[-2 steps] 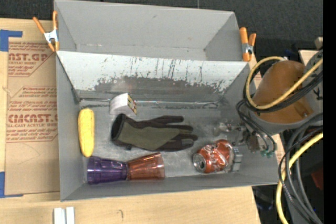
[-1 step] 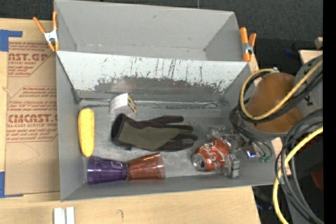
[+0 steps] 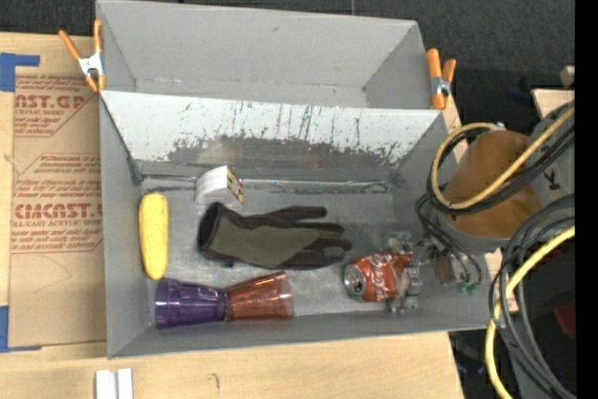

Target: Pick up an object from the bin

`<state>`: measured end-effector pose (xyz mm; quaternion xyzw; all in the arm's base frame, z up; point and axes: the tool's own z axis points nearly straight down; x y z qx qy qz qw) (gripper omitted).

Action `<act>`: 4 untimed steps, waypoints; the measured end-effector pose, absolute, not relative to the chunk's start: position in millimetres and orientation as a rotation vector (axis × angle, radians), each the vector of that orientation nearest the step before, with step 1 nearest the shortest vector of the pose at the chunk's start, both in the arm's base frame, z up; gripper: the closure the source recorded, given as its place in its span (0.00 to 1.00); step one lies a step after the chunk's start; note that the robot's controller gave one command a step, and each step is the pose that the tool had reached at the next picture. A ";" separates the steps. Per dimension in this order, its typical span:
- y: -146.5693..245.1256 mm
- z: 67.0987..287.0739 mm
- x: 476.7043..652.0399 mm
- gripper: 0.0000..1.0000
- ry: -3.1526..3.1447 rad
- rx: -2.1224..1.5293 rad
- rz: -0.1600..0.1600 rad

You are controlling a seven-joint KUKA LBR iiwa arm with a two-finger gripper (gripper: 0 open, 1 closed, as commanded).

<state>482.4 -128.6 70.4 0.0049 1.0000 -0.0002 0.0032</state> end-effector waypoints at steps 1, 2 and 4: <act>-128.6 70.5 482.4 1.00 3.135 0.015 -0.001; -128.2 74.0 481.3 1.00 3.139 0.015 0.001; -128.2 110.6 481.4 1.00 3.141 0.015 0.000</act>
Offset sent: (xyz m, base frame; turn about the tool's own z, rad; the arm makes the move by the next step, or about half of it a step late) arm -0.0001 -0.0001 0.0916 0.0000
